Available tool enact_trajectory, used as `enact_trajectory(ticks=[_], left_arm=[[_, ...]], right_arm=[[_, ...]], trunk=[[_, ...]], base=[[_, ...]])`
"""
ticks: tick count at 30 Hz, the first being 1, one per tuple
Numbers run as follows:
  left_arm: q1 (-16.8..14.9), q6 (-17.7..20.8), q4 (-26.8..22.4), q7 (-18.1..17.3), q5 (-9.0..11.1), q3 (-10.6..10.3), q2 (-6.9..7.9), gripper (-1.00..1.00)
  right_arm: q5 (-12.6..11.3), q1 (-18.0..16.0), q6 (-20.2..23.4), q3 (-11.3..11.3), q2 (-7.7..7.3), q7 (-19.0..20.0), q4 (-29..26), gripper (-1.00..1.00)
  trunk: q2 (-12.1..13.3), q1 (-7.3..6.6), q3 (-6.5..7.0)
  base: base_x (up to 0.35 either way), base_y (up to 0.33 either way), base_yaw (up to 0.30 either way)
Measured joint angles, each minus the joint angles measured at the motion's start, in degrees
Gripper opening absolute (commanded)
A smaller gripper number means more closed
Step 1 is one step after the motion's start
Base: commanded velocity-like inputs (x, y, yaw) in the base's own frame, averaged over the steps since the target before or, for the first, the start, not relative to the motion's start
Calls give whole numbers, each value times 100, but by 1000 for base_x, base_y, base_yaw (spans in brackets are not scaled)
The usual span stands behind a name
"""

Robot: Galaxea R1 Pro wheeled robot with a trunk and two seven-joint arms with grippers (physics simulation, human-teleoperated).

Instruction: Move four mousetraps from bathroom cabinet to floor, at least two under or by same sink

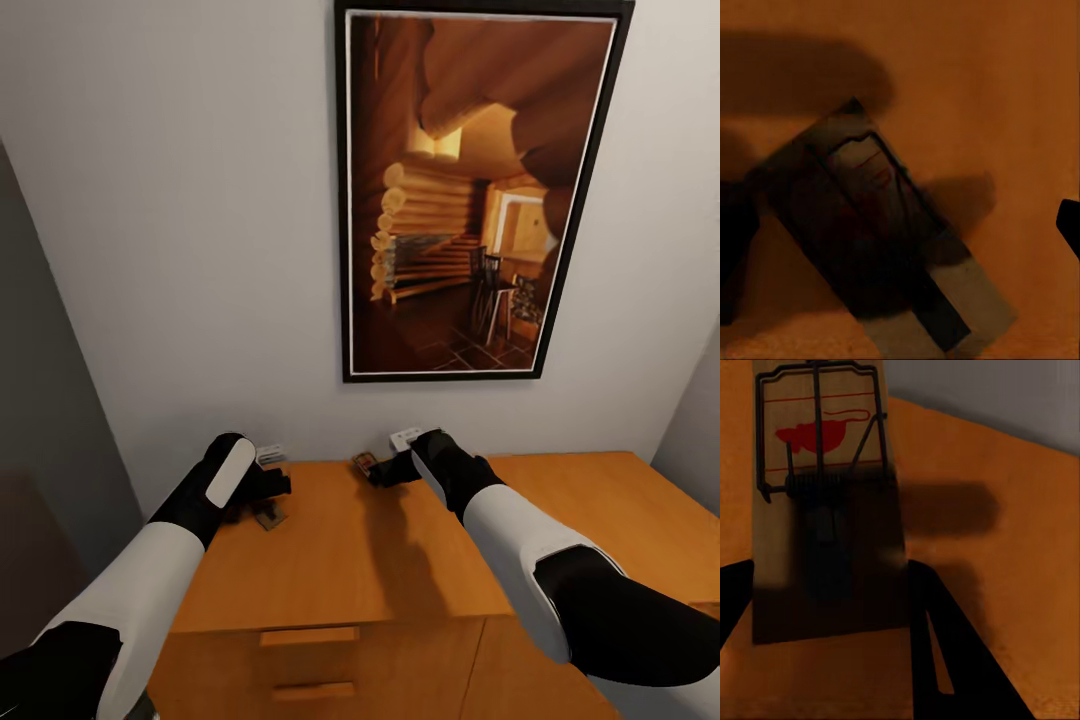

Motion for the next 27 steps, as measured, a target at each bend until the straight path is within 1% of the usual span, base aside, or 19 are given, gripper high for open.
enact_trajectory(ticks=[3,10,21,27], left_arm=[[0,0,0,1,0,-4,4,100],[0,0,0,1,0,-13,14,100],[0,0,0,1,0,-8,4,100],[0,0,0,4,0,-10,7,100]], right_arm=[[3,0,0,0,0,0,0,-100],[5,0,0,0,0,0,0,-100],[6,0,0,0,0,-1,3,-100],[0,1,0,-5,0,1,6,-100]], trunk=[[0,-2,0],[0,-3,0],[0,-1,0],[0,-3,0]], base=[[-214,0,0],[-67,0,0],[-272,0,0],[-87,0,0]])
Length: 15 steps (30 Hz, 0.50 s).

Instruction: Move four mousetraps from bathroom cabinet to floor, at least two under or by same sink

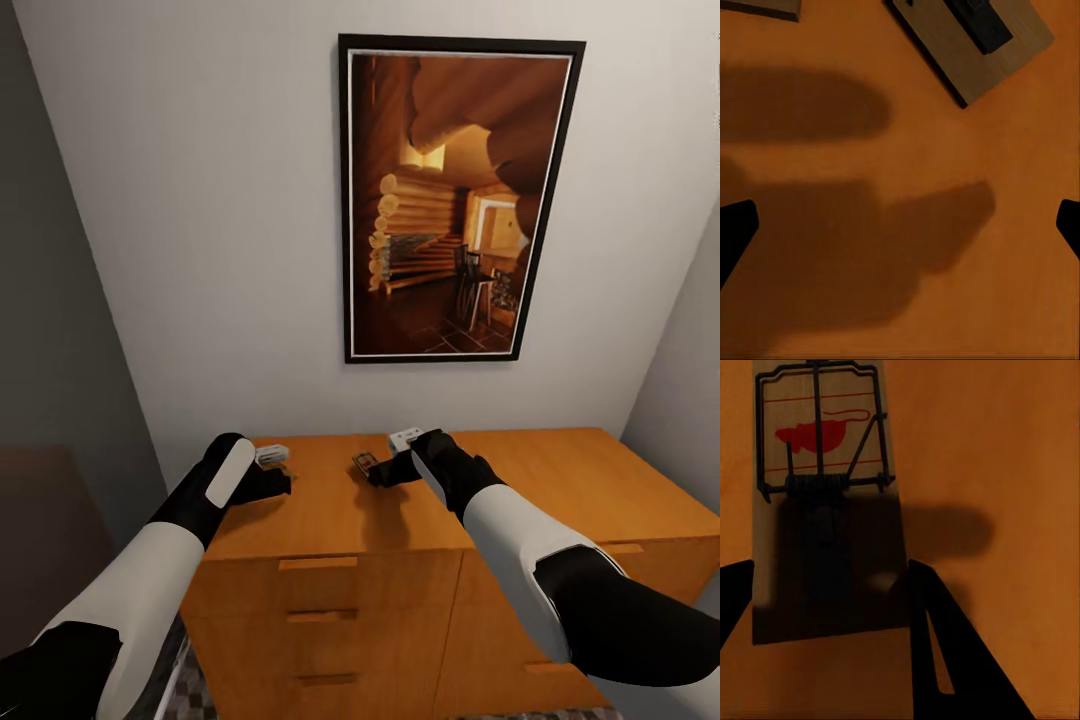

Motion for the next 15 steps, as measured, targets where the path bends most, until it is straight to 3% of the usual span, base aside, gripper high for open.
enact_trajectory(ticks=[9,15], left_arm=[[0,0,0,-3,0,-6,1,100],[0,0,0,-3,-7,6,5,100]], right_arm=[[-14,-1,58,-16,0,0,3,-100],[-20,-23,660,-57,0,-4,-206,-100]], trunk=[[0,0,0],[-1,0,1]], base=[[-10,0,0],[0,0,0]])
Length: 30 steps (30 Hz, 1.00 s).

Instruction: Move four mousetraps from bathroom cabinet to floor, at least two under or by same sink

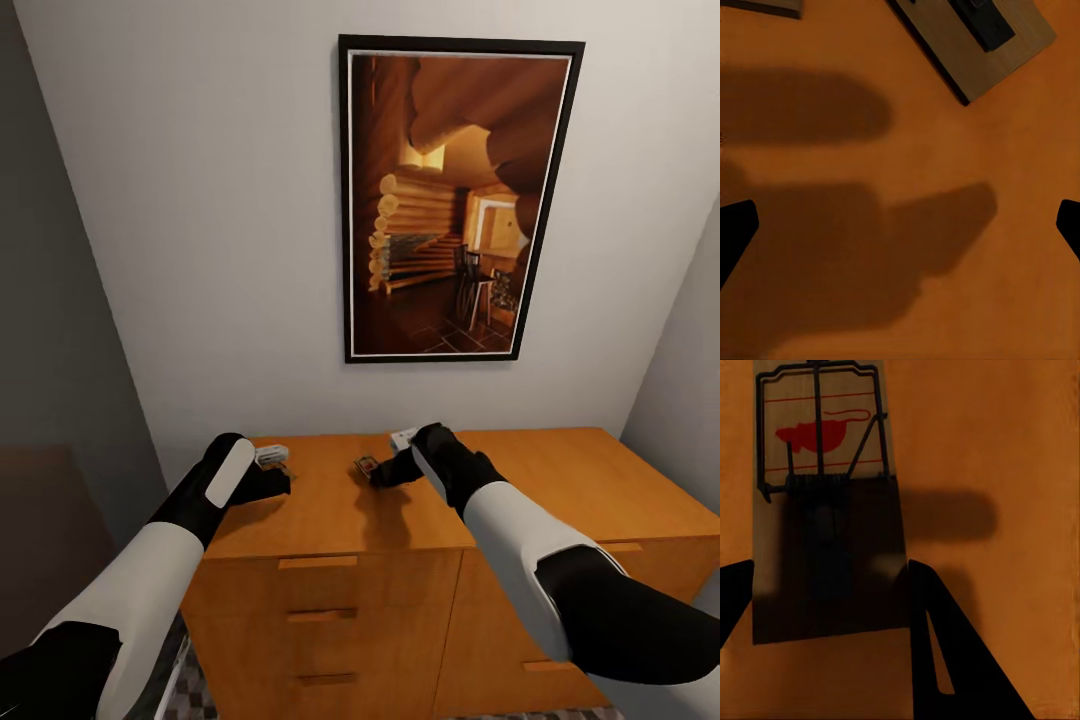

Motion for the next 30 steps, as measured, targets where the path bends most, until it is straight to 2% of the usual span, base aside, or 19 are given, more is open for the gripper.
enact_trajectory(ticks=[1,5,7,9,14,30], left_arm=[[0,0,0,0,0,1,1,100],[0,0,0,0,-2,5,5,100],[0,0,0,0,-2,5,5,100],[0,0,0,0,-2,2,6,100],[0,0,0,0,2,-2,2,100],[0,0,0,-9,7,-3,-2,100]], right_arm=[[0,-3,107,-1,0,-2,-111,-100],[-19,-16,1159,-11,0,-3,-1195,-100],[-27,-15,1447,-17,0,0,-1632,-100],[-28,-13,1451,-23,0,2,-1918,-100],[-20,-12,1450,-22,-34,2,-2169,-100],[-25,-12,1451,-28,-84,3,-2219,-100]], trunk=[[0,0,0],[0,0,0],[0,0,0],[0,0,0],[0,0,0],[0,0,0]], base=[[0,0,0],[0,0,0],[0,0,0],[0,0,0],[0,0,0],[0,0,0]])
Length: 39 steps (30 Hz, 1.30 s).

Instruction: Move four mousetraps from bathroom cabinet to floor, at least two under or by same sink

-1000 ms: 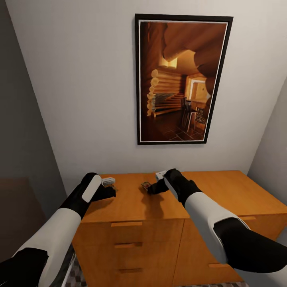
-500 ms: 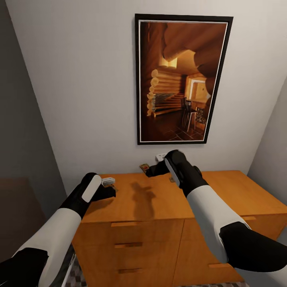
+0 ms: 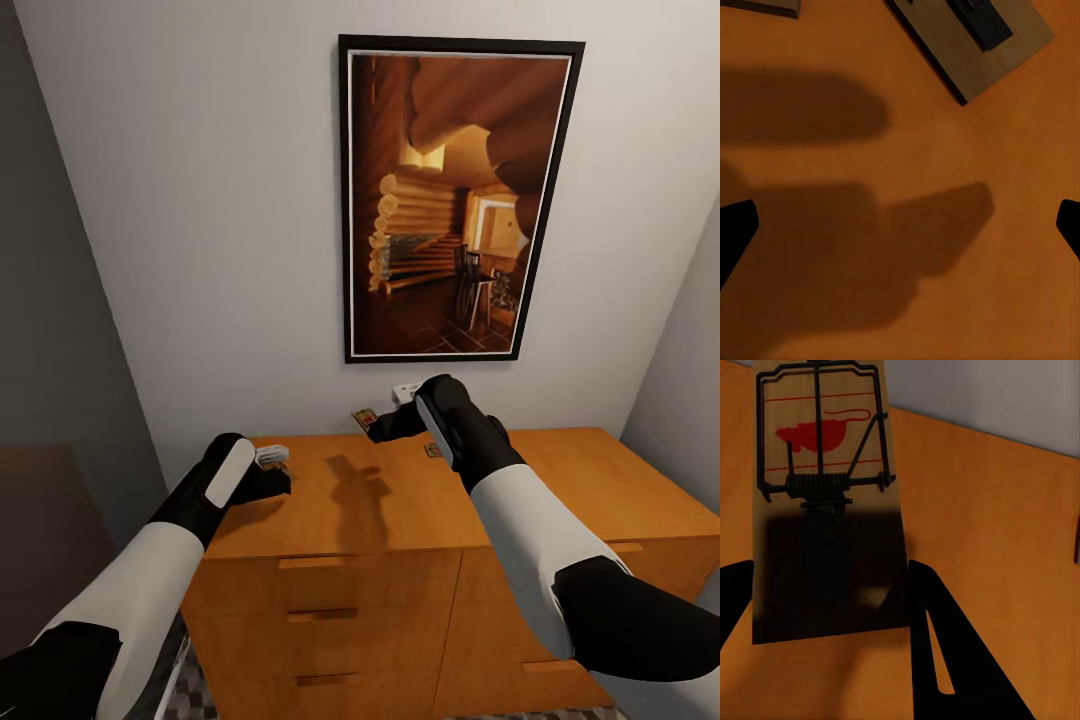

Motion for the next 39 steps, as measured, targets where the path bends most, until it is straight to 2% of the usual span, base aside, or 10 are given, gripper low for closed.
enact_trajectory(ticks=[7,15,24,39], left_arm=[[0,0,0,-5,1,0,-1,100],[0,0,-29,-4,7,10,-17,100],[0,0,-398,-7,10,31,-10,100],[0,0,-448,-3,10,33,-18,100]], right_arm=[[-1,0,0,-4,-29,7,0,-100],[-11,0,-1,-3,-190,17,-3,-100],[-14,0,0,-3,-211,19,-6,-100],[-14,7,0,0,-219,18,0,-100]], trunk=[[0,0,0],[0,0,0],[0,0,0],[0,0,0]], base=[[0,0,0],[0,0,0],[0,0,0],[0,0,0]])
